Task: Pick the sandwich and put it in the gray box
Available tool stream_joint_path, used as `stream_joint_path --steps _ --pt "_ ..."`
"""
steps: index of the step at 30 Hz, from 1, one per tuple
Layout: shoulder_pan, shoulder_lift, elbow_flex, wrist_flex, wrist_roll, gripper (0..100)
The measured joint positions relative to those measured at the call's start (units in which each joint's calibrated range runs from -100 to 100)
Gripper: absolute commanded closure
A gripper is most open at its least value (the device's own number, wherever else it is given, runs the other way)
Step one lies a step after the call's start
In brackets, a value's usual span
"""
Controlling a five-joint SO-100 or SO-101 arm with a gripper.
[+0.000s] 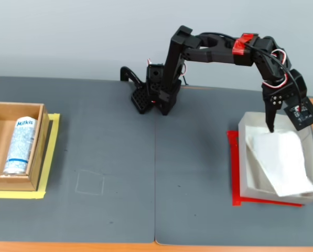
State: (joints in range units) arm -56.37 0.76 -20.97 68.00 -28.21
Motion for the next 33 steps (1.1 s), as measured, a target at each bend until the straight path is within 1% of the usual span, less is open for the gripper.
stream_joint_path --steps 4,6,12,15,20,33 --pt "0.81 0.0 0.0 0.0 1.86 66" --pt "1.47 -0.68 0.0 0.35 2.98 68" --pt "6.41 -9.77 7.09 3.38 6.01 85" --pt "9.21 -15.63 12.93 3.56 8.21 90" --pt "13.93 -26.51 22.45 3.56 11.92 91" --pt "33.31 -54.12 49.84 3.56 16.26 91"
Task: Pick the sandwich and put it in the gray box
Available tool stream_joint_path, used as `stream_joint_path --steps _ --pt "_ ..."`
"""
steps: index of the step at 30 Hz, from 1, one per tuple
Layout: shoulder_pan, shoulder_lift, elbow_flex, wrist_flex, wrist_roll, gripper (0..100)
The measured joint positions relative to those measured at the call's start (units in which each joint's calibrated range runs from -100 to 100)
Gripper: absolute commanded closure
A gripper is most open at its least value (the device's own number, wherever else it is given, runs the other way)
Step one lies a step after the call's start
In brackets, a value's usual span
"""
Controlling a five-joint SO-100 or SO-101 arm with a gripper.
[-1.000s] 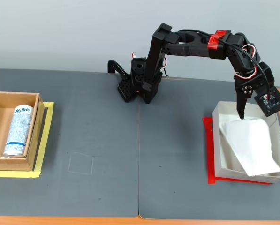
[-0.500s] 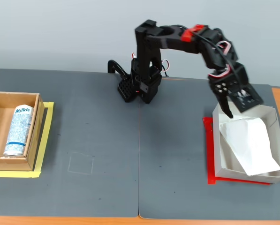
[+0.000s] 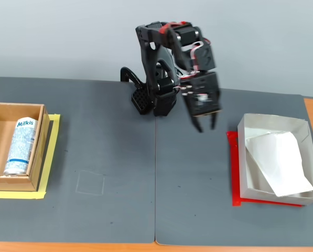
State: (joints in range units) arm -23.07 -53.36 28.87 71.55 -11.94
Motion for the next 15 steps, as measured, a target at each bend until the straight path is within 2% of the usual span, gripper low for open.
stream_joint_path --steps 9,15 --pt "9.73 -11.89 16.61 -1.04 1.17 91" --pt "12.82 -22.6 31.43 -11.97 6.59 91"
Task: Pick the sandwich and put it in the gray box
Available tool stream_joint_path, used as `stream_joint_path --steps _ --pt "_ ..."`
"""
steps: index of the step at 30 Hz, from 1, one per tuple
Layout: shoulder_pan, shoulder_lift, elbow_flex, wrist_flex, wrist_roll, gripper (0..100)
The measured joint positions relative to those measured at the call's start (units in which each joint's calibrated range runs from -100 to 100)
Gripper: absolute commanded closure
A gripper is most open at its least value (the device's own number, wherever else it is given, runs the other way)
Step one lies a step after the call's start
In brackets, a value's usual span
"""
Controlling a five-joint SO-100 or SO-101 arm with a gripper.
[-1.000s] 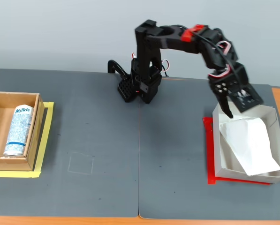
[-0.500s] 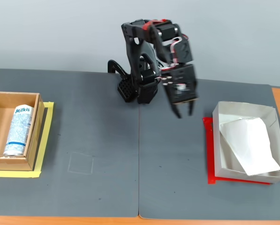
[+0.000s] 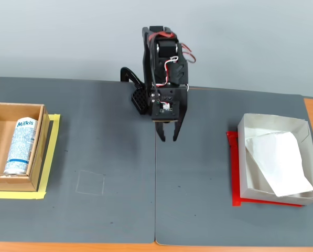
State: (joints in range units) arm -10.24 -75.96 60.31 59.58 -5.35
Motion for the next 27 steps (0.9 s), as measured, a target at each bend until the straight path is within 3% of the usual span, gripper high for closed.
stream_joint_path --steps 6,15,27 --pt "1.92 -10.71 14.73 -7.11 3.17 91" --pt "7.59 -20.31 28.11 -7.37 3.27 91" --pt "6.78 -22.94 37.99 -7.37 3.27 91"
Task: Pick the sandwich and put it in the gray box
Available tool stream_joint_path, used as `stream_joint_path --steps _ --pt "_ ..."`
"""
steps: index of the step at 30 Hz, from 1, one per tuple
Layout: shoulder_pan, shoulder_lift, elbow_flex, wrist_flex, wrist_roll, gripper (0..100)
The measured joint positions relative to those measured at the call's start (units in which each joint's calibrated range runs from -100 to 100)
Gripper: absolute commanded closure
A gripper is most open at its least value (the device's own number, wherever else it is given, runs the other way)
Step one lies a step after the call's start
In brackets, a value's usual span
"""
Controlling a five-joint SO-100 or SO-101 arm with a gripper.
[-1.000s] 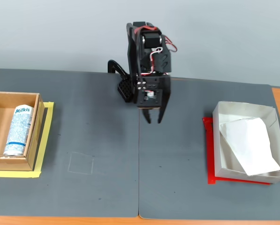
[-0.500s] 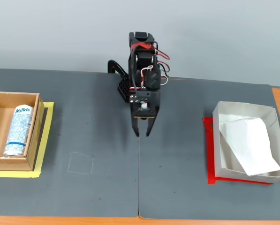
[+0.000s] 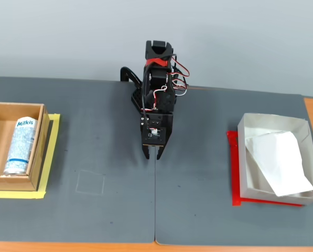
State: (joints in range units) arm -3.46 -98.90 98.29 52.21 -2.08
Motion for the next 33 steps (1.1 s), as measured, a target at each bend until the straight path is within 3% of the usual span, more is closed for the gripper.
stream_joint_path --steps 33 --pt "-1.03 -0.17 1.17 0.0 0.2 91"
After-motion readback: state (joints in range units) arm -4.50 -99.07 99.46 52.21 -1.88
